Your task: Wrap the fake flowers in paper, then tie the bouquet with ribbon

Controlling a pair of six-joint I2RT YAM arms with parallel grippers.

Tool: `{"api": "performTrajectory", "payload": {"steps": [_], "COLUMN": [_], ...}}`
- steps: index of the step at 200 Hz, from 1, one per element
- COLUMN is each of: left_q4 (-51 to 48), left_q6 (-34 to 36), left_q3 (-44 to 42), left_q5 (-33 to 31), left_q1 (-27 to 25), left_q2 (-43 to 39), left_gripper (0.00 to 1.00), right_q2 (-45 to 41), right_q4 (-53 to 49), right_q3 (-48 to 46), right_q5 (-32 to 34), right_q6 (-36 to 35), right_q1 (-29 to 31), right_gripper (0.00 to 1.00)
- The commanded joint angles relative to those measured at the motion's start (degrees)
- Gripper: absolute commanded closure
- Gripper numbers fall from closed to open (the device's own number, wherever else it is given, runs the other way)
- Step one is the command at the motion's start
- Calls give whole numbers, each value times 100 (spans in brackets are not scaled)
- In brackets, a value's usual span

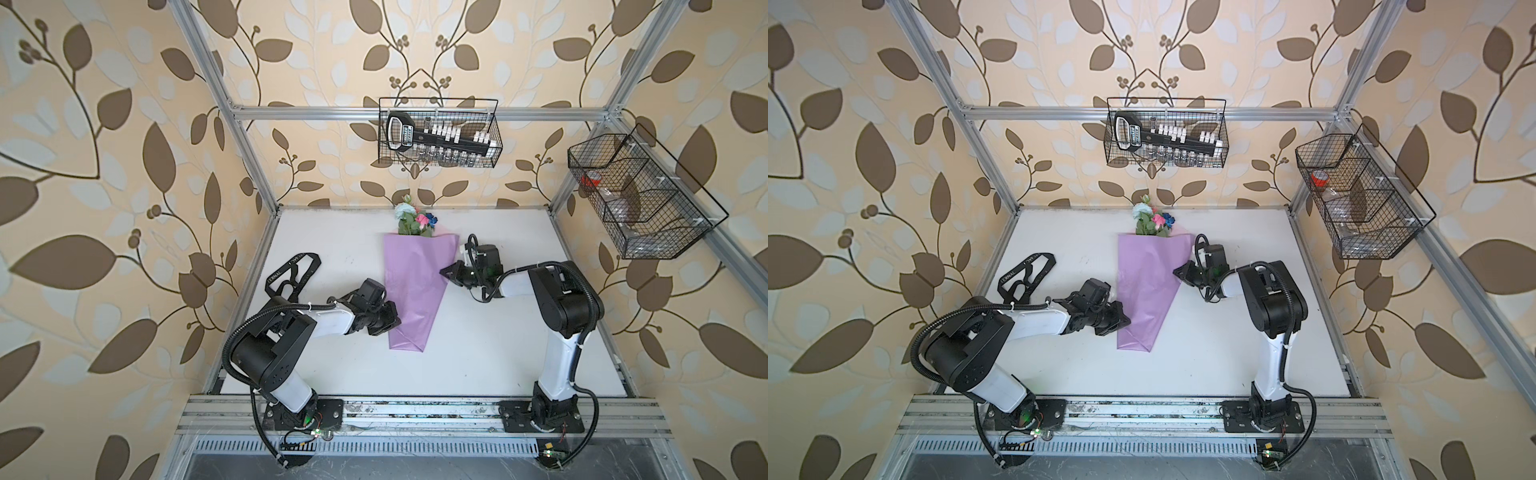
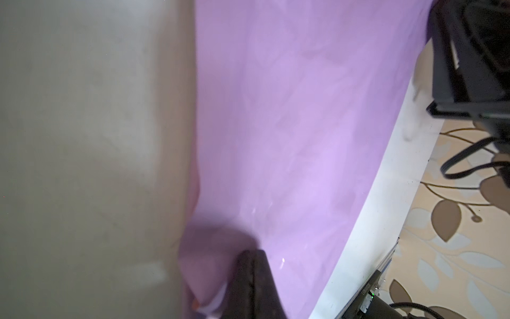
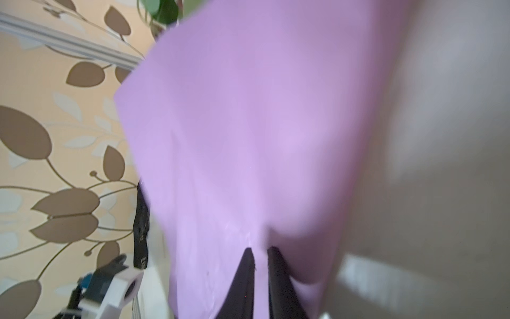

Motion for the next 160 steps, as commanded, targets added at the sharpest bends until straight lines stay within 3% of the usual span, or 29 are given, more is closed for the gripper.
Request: {"api": "performTrajectory", "payload": {"steps": [1,58,87,130,160], "left_q4": [-718,-728,-763,-859,-957], "left_q6": [139,130,113,156,374], "left_q3": [-147,-184,-193,116,490], "left_q5": [-148,-95,-112,-46,-55], "left_q1": [-62,-61,-58,-59,-64], "left_q2": [175,86,-92,-449,-776], "left_gripper": [96,96,95,88,76], "right_q2": [392,1460,1514,687,-304], "right_q4": [-511,-1351,-1487,-1640,-1586], "right_q3": [602,2389,2731,2488,1579], "right_q5": [432,540,318,122,189], "right_q6": [-76,-241,-174,-441,-481], "right_q1": [-83,-544,-903,-1197,-1165], "right_gripper": [86,85,84,77,72]}}
